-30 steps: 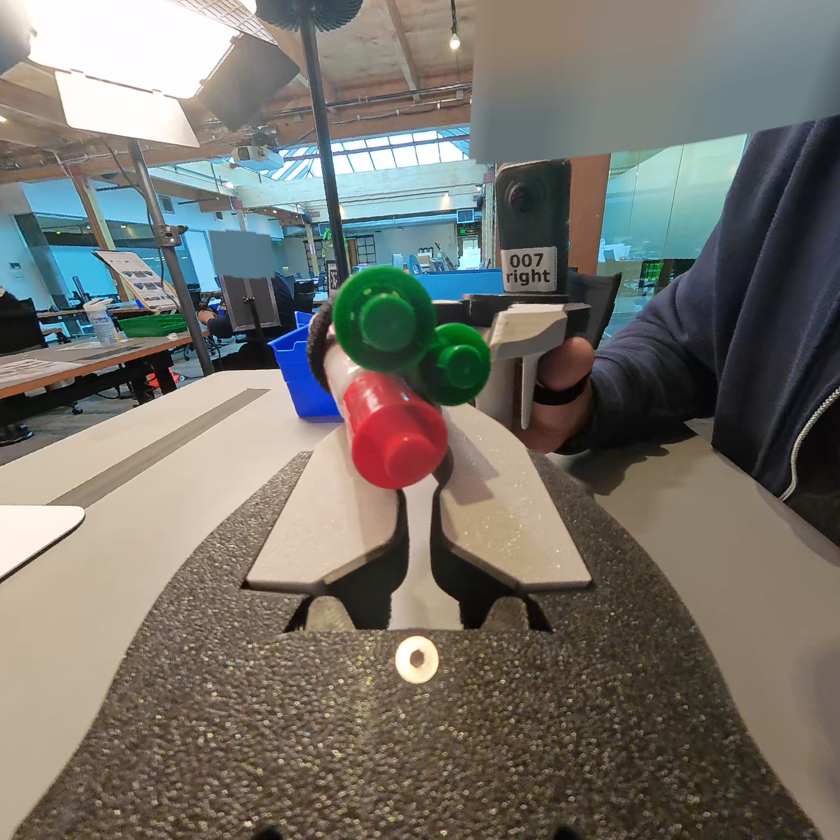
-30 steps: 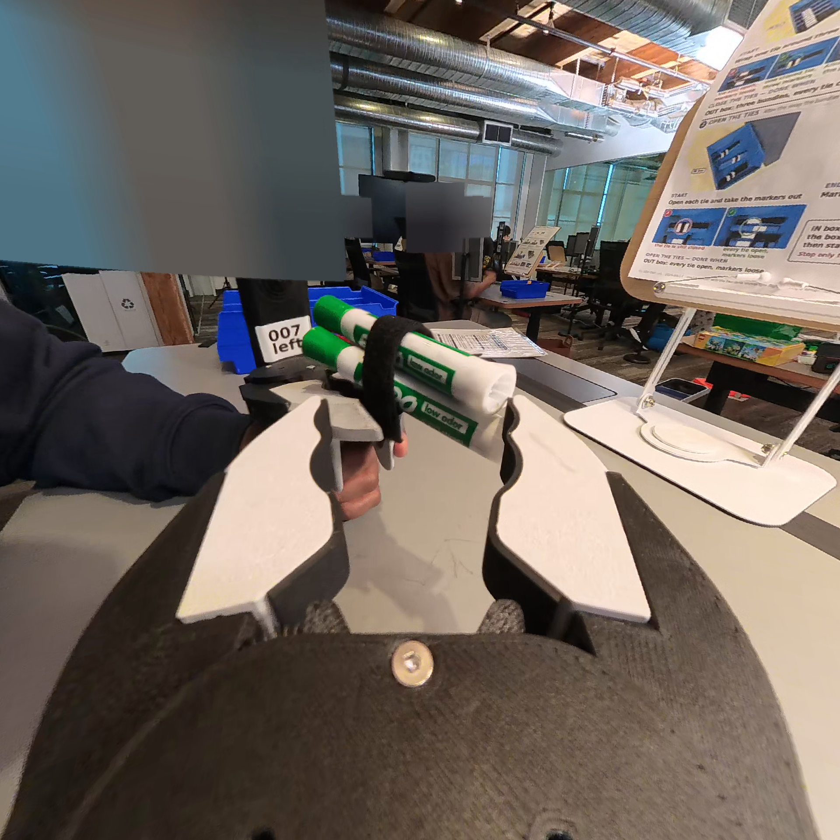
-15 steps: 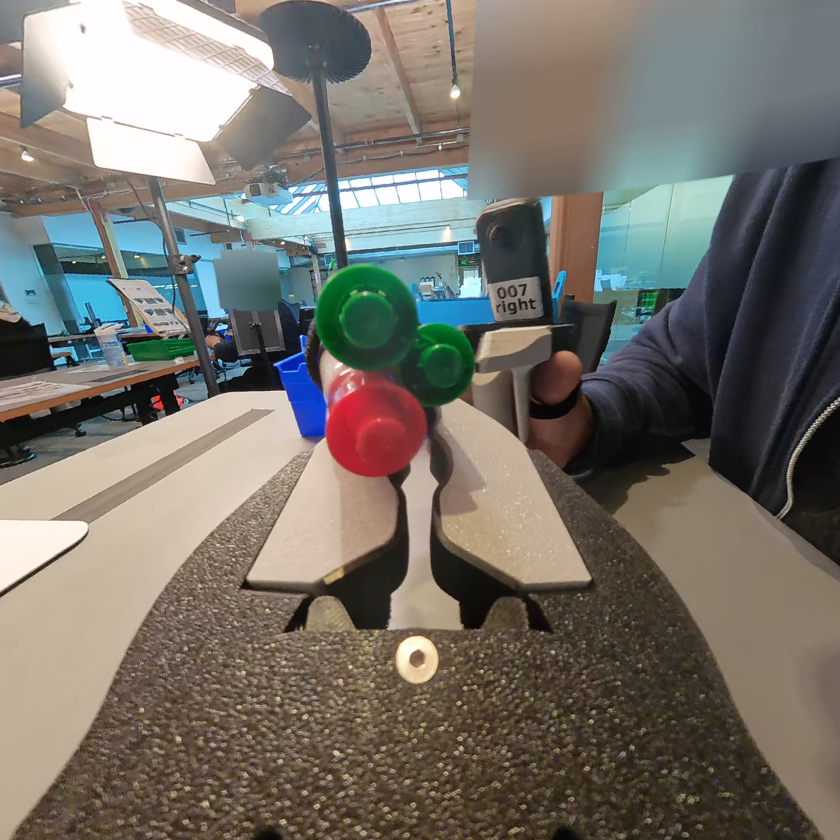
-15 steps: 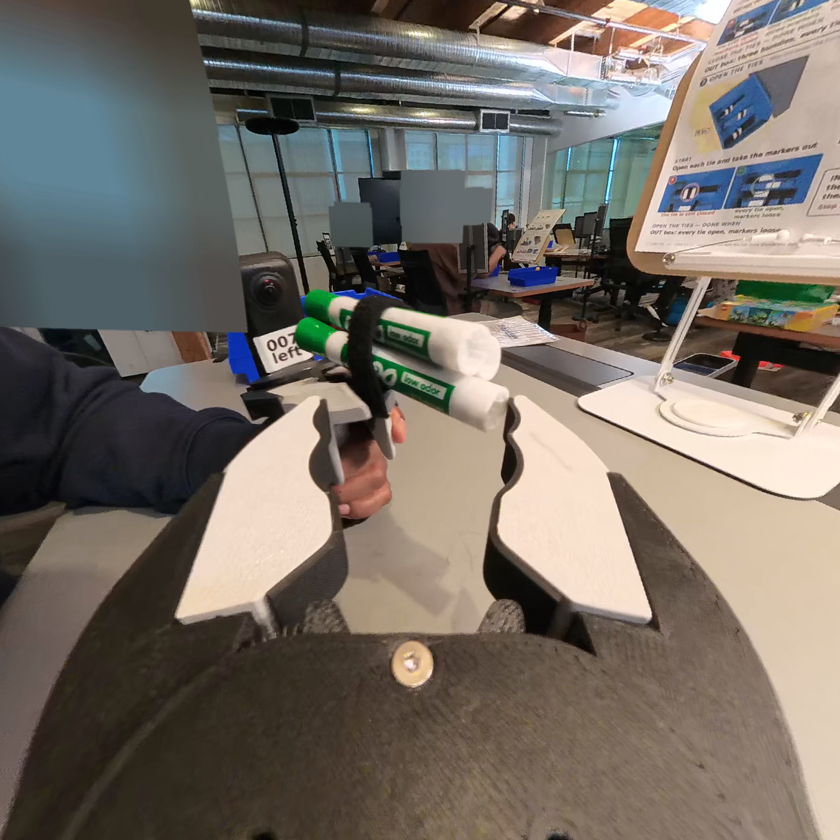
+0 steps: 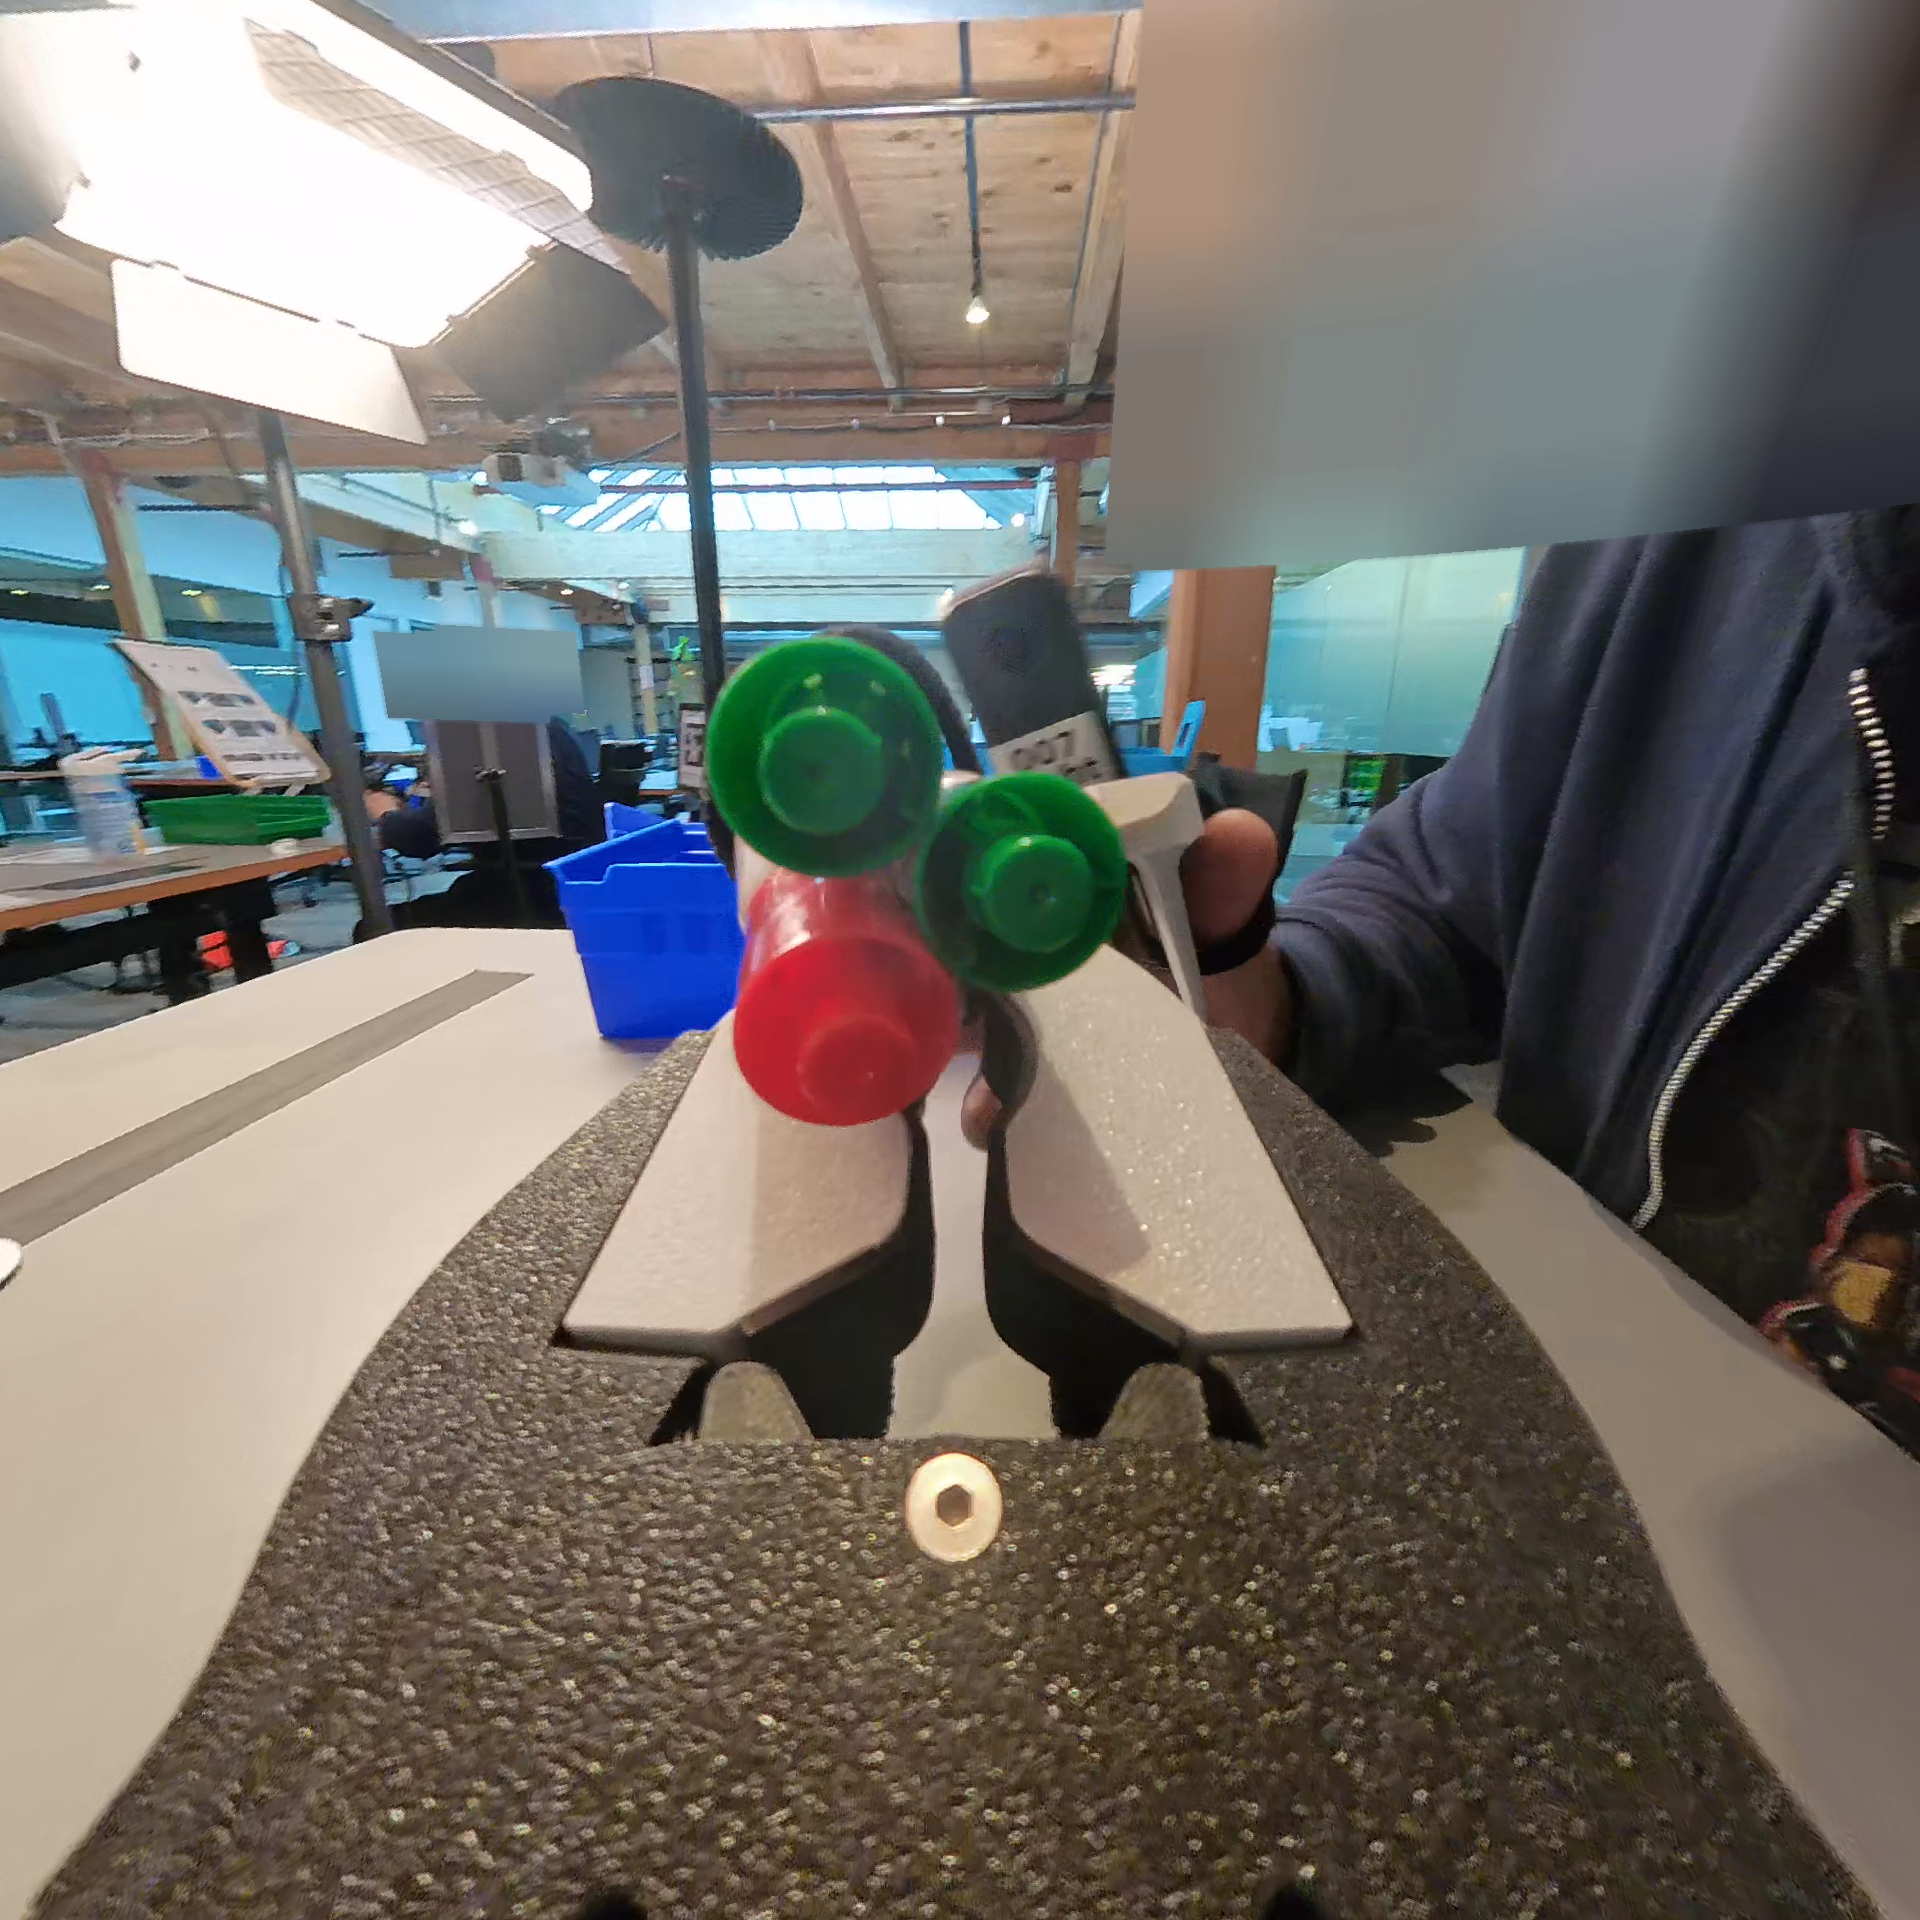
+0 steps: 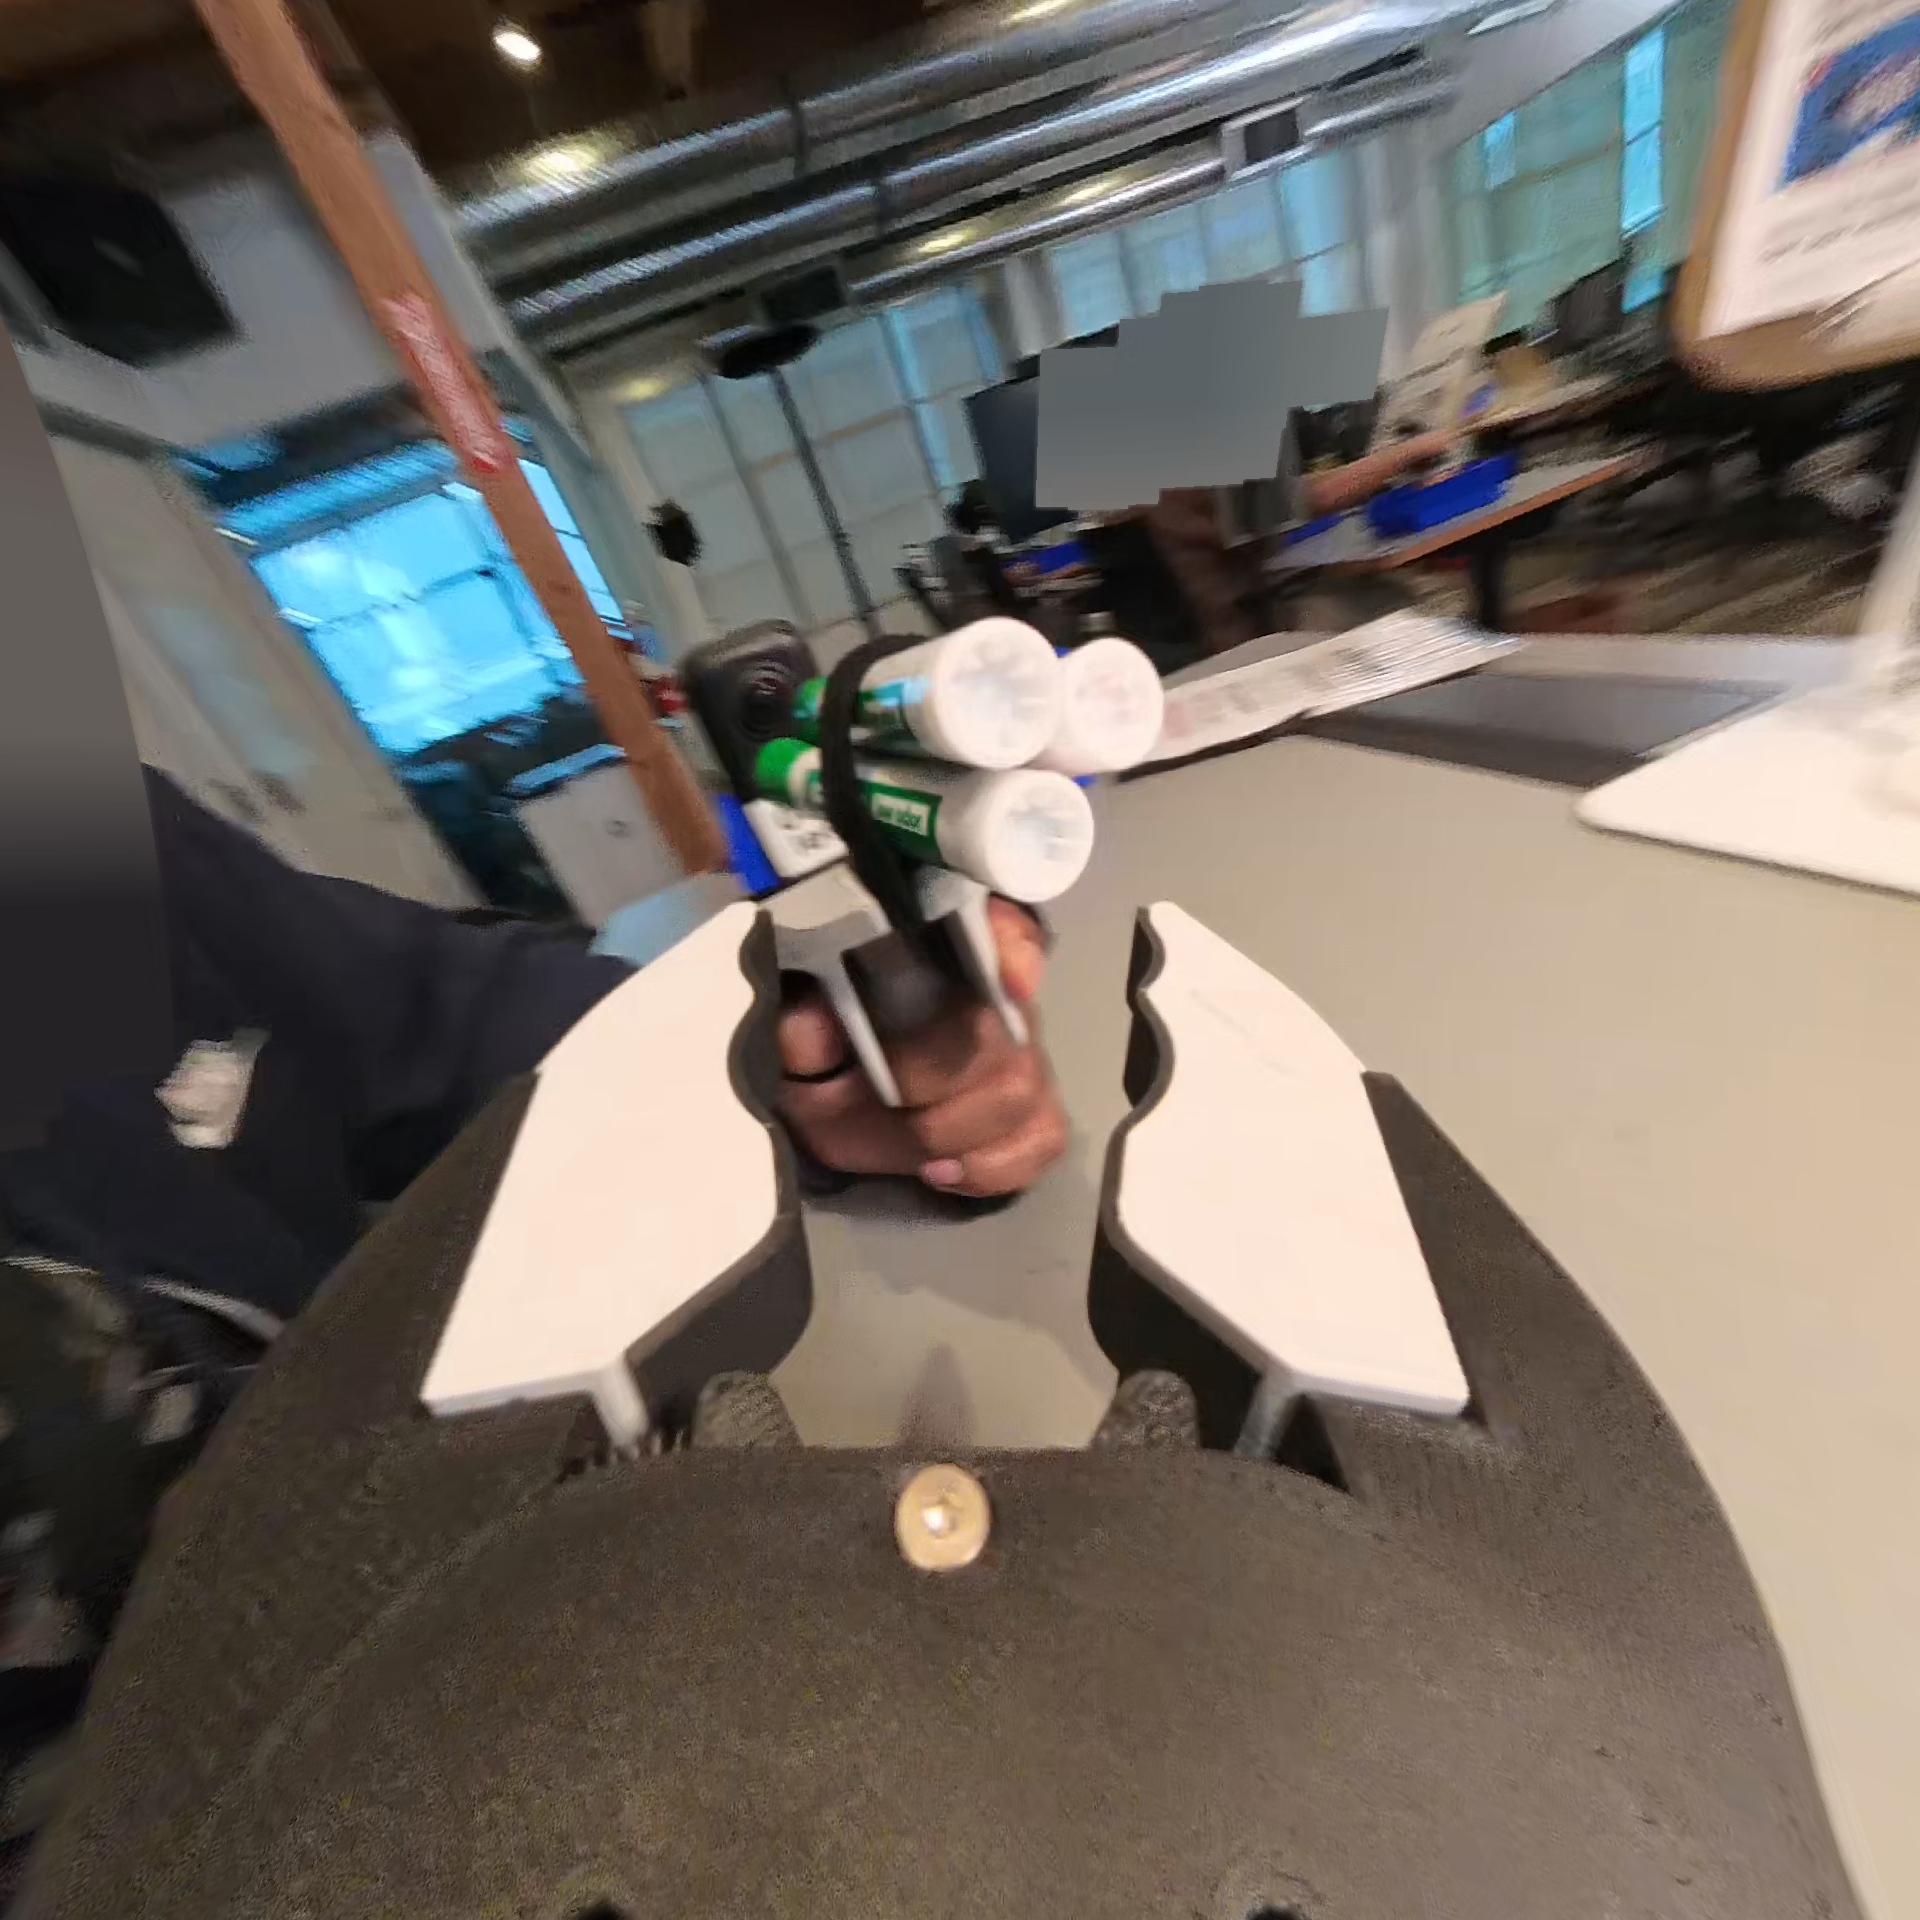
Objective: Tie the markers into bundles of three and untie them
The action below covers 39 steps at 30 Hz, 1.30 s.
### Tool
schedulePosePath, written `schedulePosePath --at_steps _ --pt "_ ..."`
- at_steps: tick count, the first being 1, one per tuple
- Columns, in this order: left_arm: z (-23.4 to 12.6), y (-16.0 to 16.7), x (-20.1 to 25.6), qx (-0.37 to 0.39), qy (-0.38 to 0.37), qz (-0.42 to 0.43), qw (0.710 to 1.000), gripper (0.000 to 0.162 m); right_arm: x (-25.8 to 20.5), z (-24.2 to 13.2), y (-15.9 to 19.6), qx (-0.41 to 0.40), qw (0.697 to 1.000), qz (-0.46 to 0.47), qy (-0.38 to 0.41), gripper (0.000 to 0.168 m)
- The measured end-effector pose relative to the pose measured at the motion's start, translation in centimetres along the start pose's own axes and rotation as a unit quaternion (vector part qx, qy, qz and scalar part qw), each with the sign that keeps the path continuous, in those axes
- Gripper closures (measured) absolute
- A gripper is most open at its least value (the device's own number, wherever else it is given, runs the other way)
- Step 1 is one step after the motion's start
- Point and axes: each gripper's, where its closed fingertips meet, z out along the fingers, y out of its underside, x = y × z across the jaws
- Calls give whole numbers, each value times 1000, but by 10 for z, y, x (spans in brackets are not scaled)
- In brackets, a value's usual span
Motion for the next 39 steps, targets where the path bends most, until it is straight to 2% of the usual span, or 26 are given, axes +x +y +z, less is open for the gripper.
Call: schedulePosePath --at_steps 3,7,10,19,23,25,32,35,39 --pt "2 1 9 3 36 -19 999 157 -11 2 1 3 994 83 -73 108" --pt "4 4 24 -6 87 -33 996 159 -22 2 6 -10 987 109 -122 133" --pt "6 10 32 -32 113 -42 992 158 -28 4 13 -32 985 103 -137 138" --pt "4 16 29 -70 131 -110 983 159 -20 4 17 -32 983 122 -131 143" --pt "5 19 24 -95 116 -126 981 160 -15 3 17 -29 987 107 -115 146" --pt "5 24 15 -121 85 -129 981 158 -8 2 17 -31 991 93 -90 151" --pt "5 35 2 -181 22 -122 976 158 4 1 20 -32 993 91 -63 152" --pt "5 36 3 -183 22 -134 974 156 5 0 20 -32 993 95 -65 153" --pt "5 35 6 -182 30 -134 974 146 6 -1 20 -30 992 103 -66 153"
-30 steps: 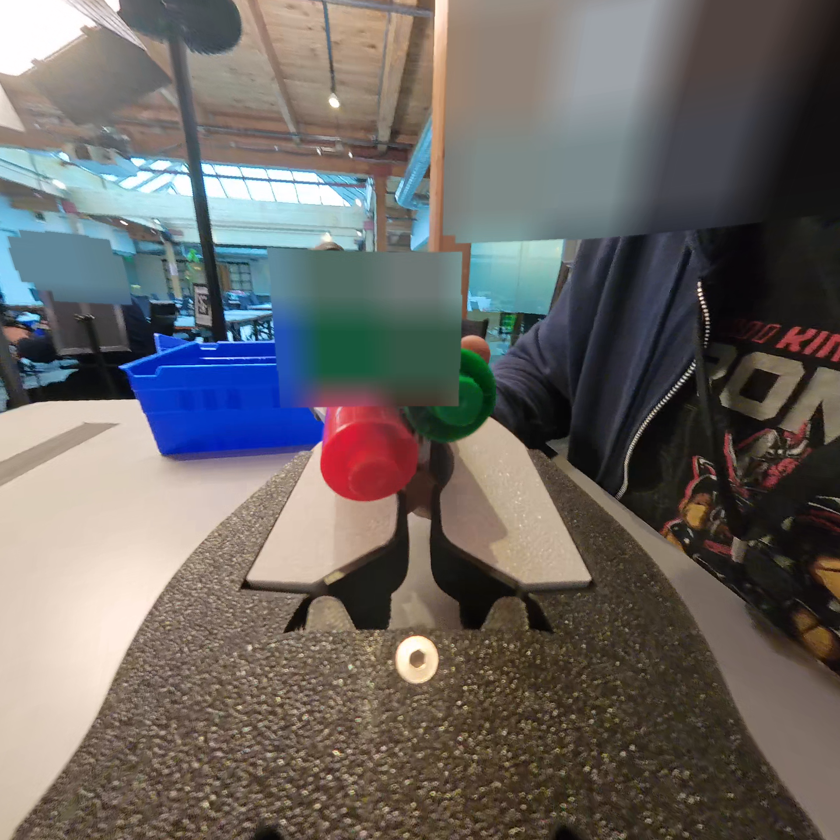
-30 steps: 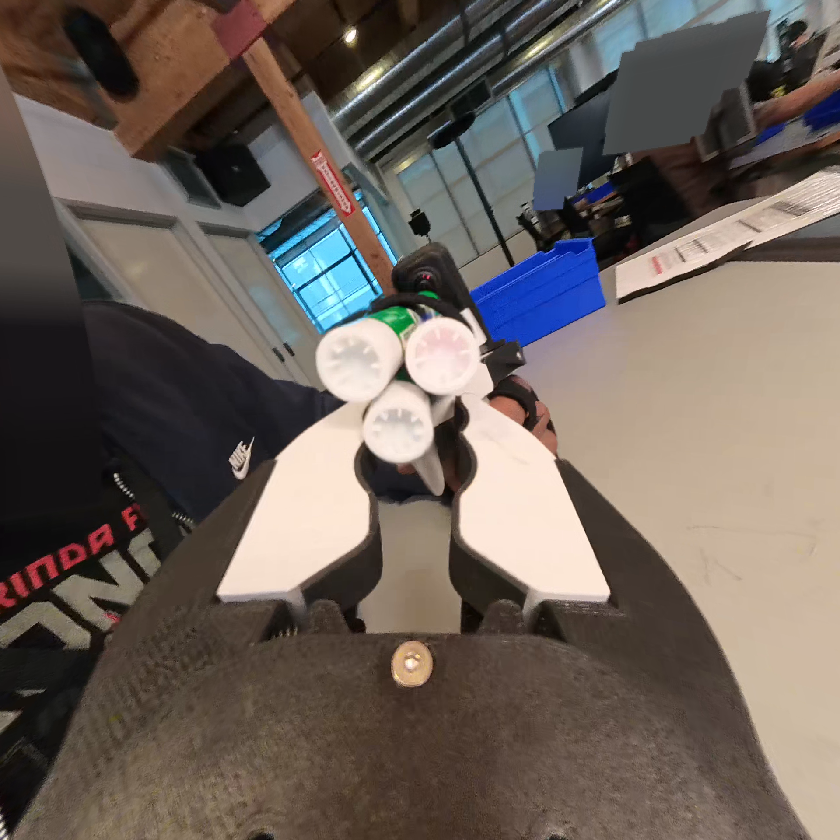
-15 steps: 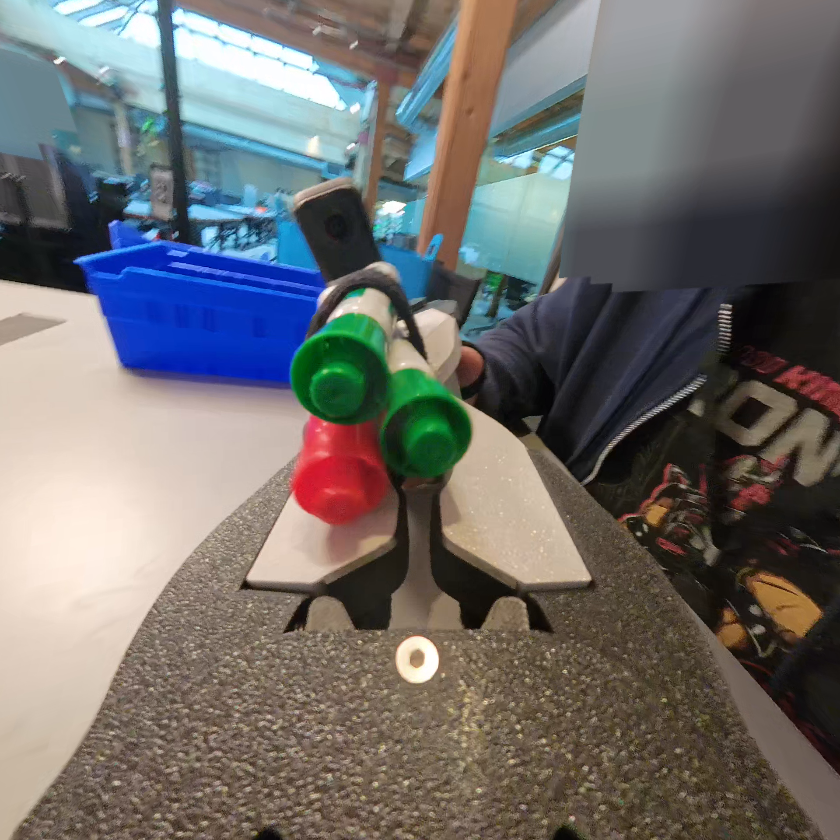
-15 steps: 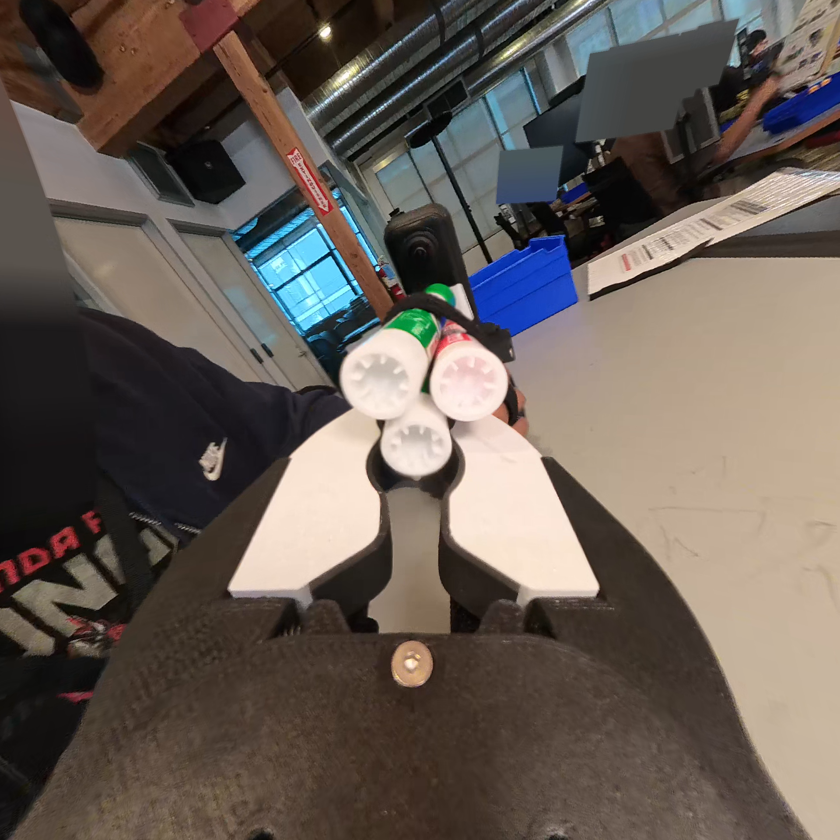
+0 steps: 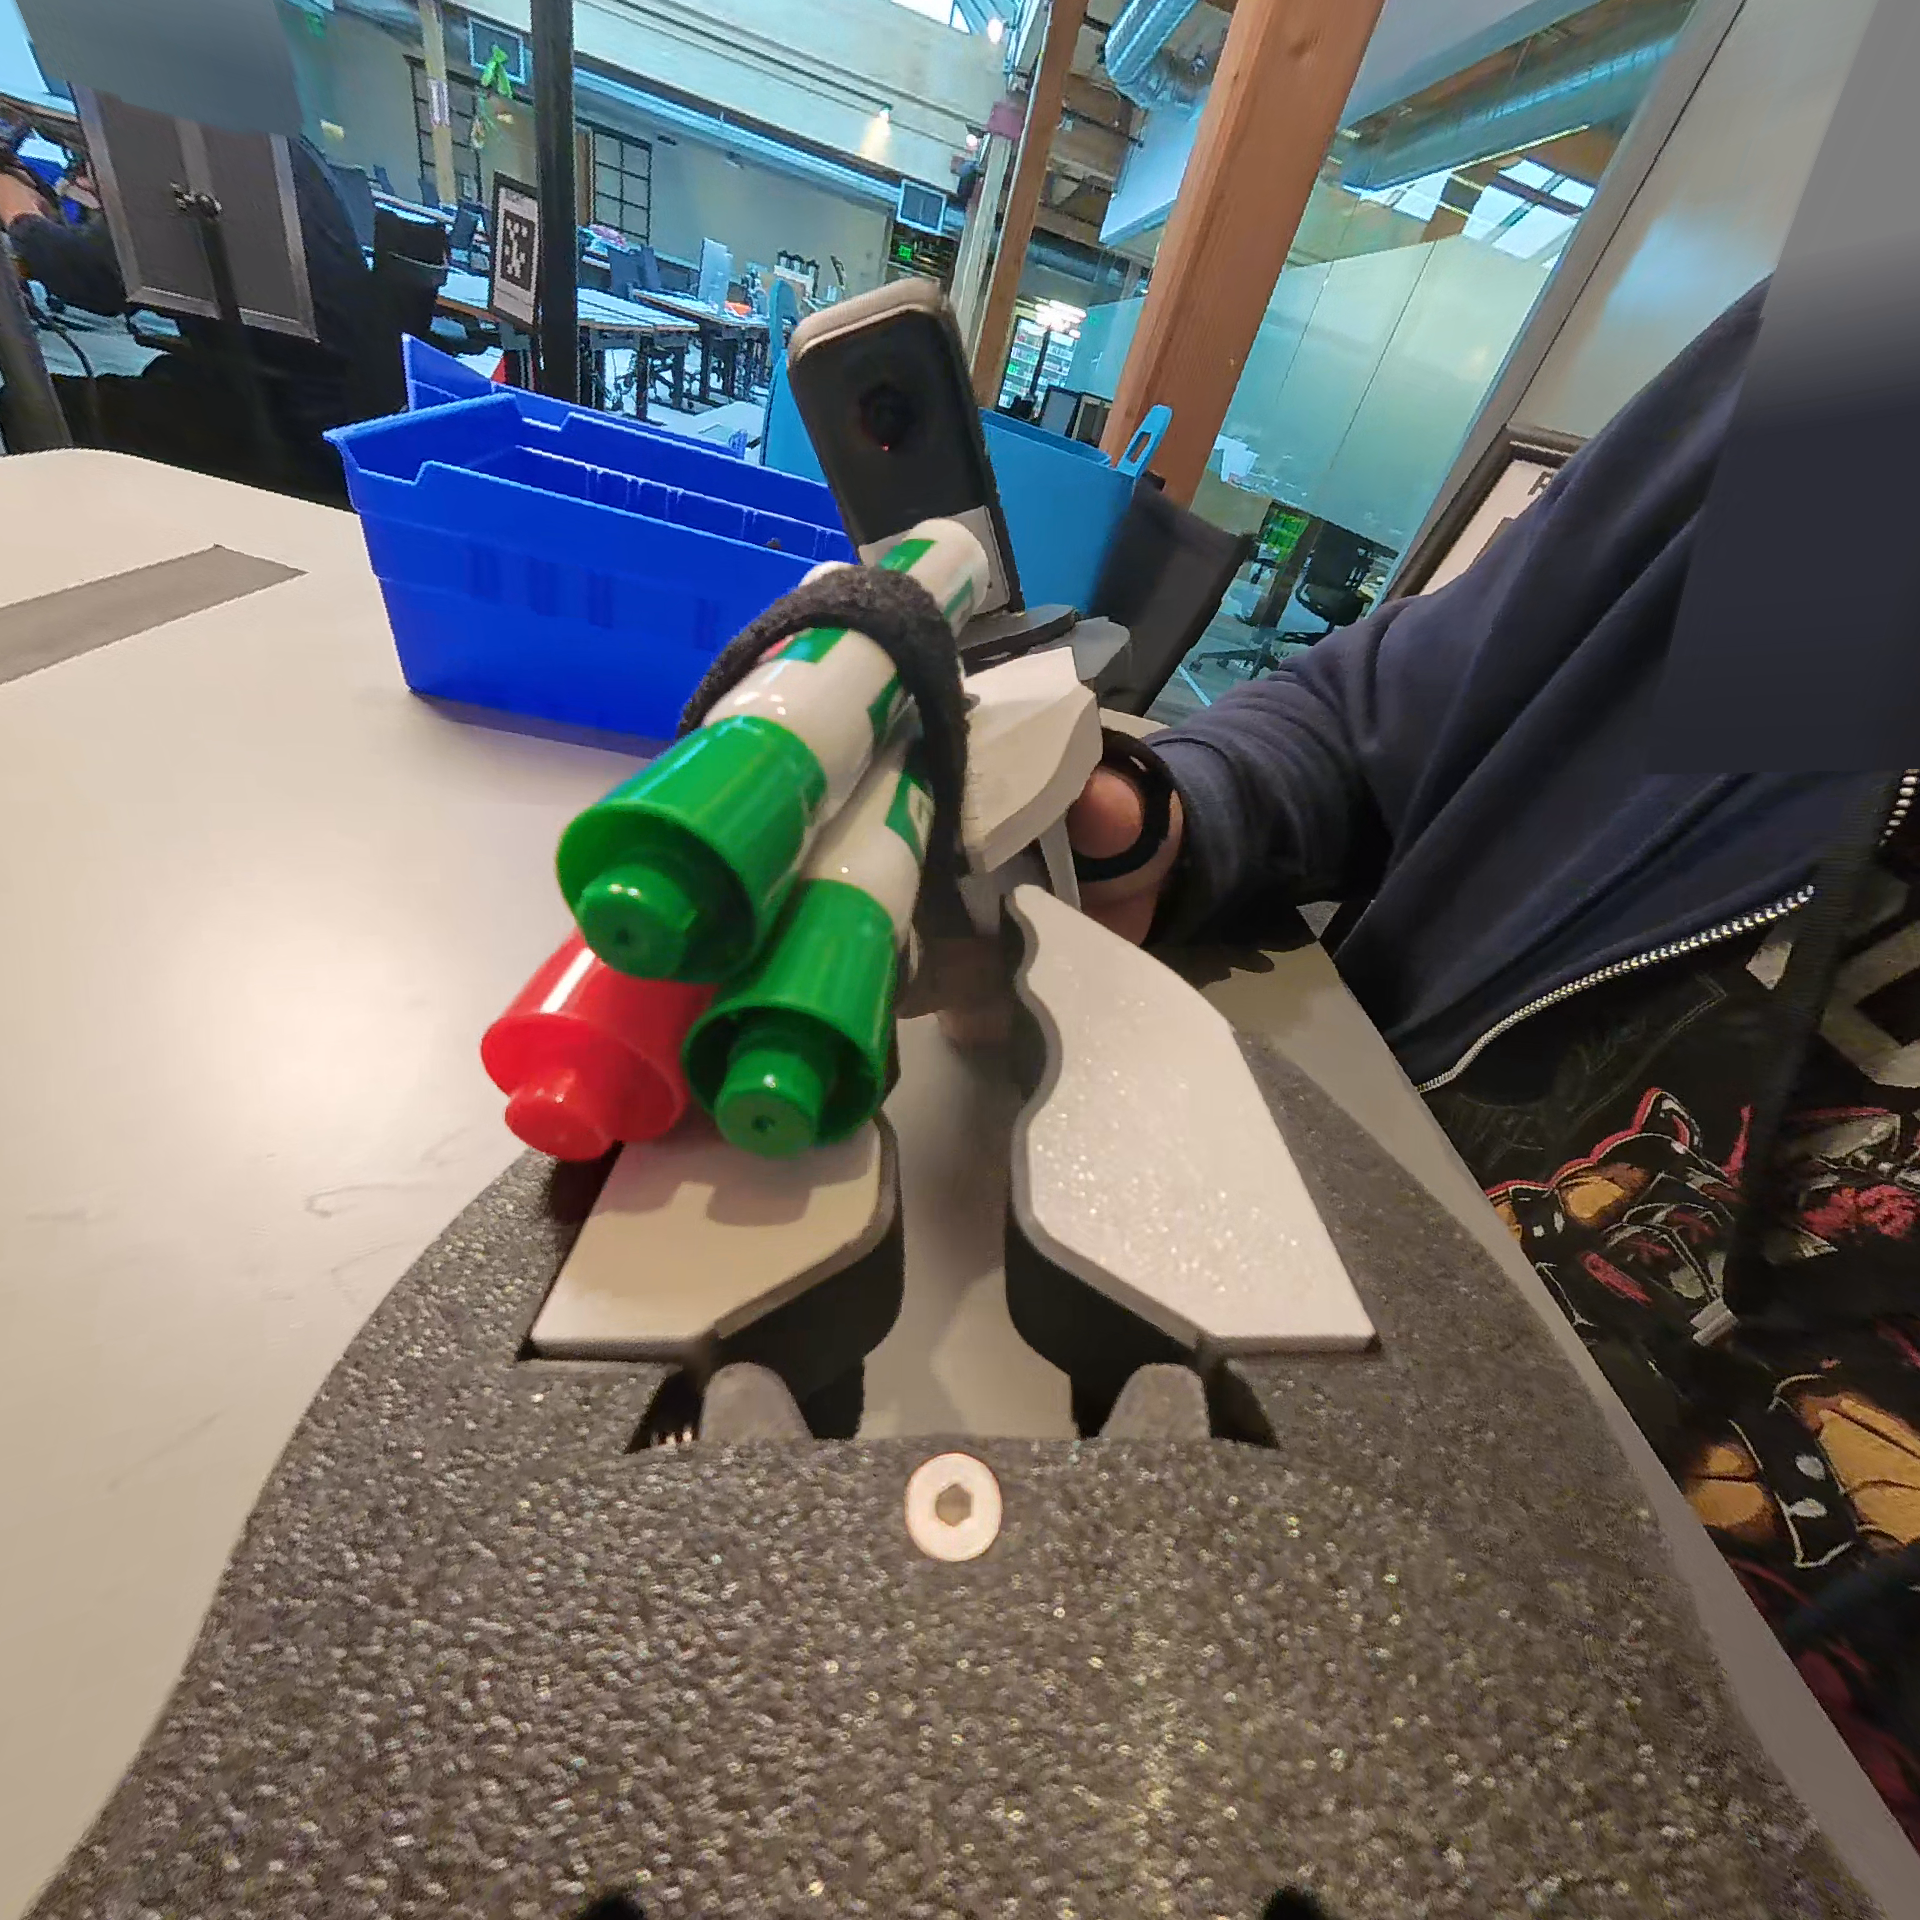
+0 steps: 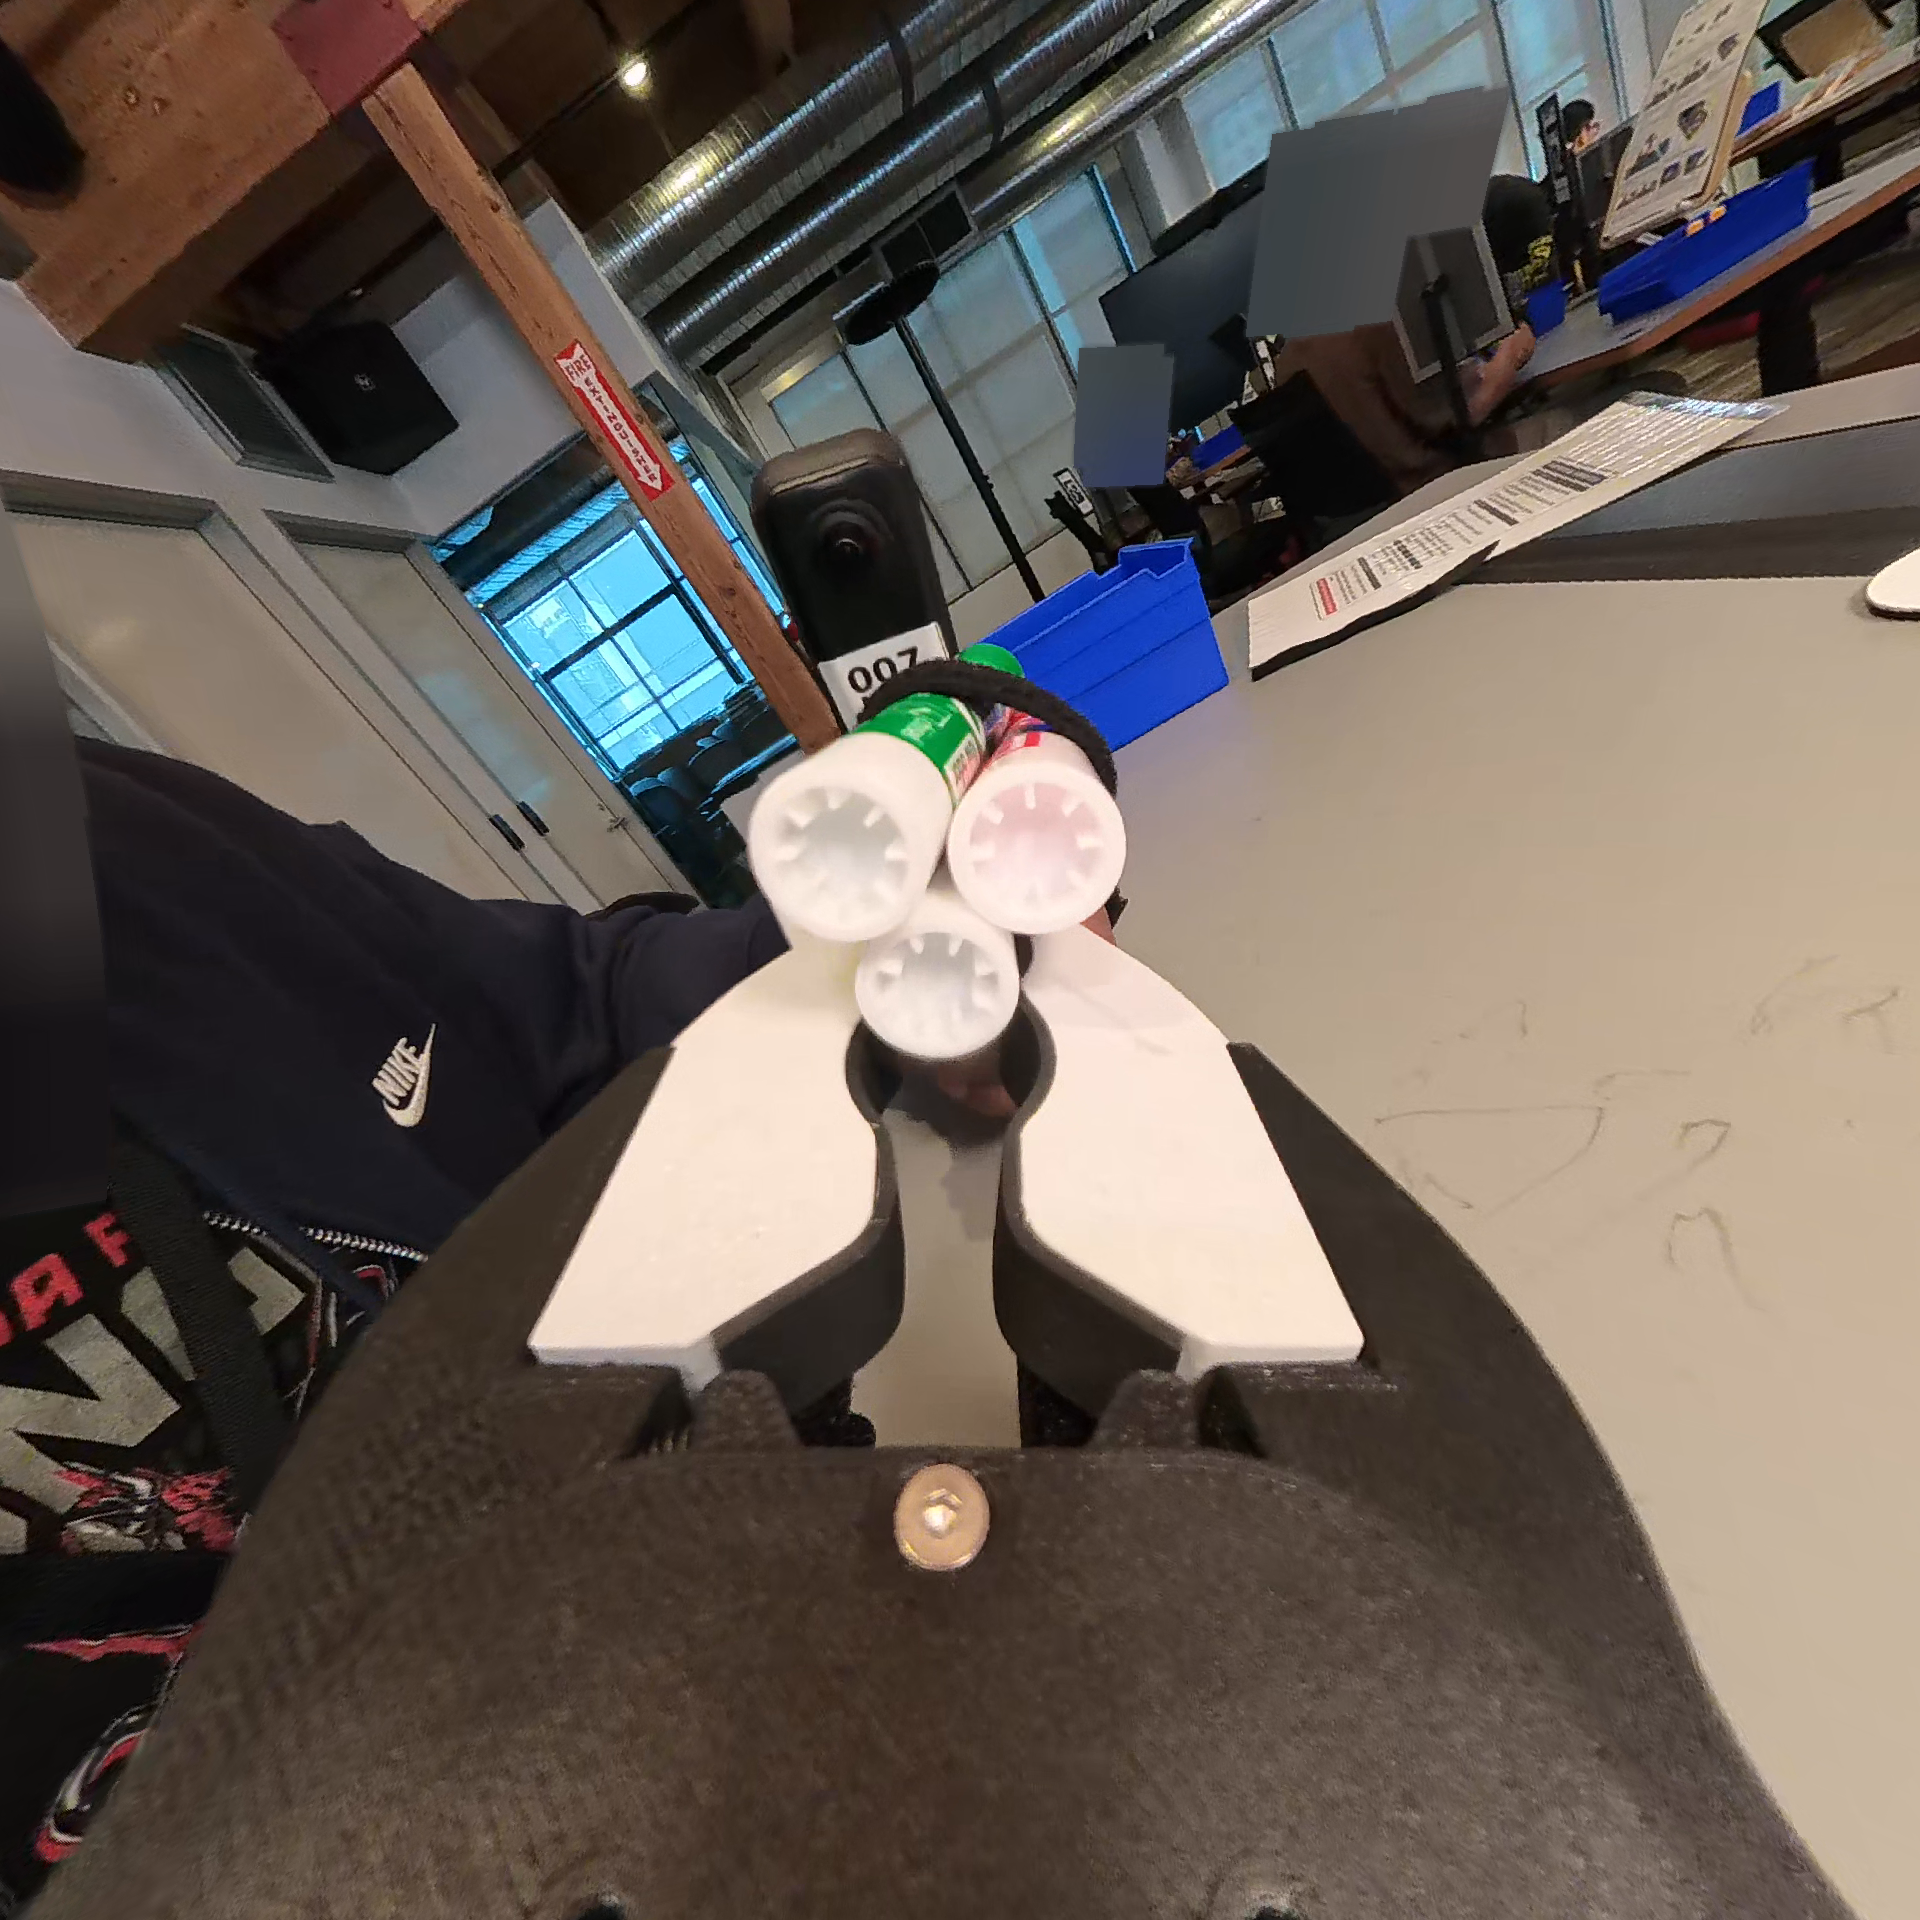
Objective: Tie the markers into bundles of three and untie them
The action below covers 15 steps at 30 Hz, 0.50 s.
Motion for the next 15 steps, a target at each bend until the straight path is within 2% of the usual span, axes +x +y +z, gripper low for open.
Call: schedulePosePath --at_steps 4,15 --pt "-4 -3 -1 14 9 -8 1000 142 2 -2 -2 6 1000 12 -1 153" --pt "-9 -14 -11 73 16 -85 994 152 3 -5 -7 15 999 29 -14 155"
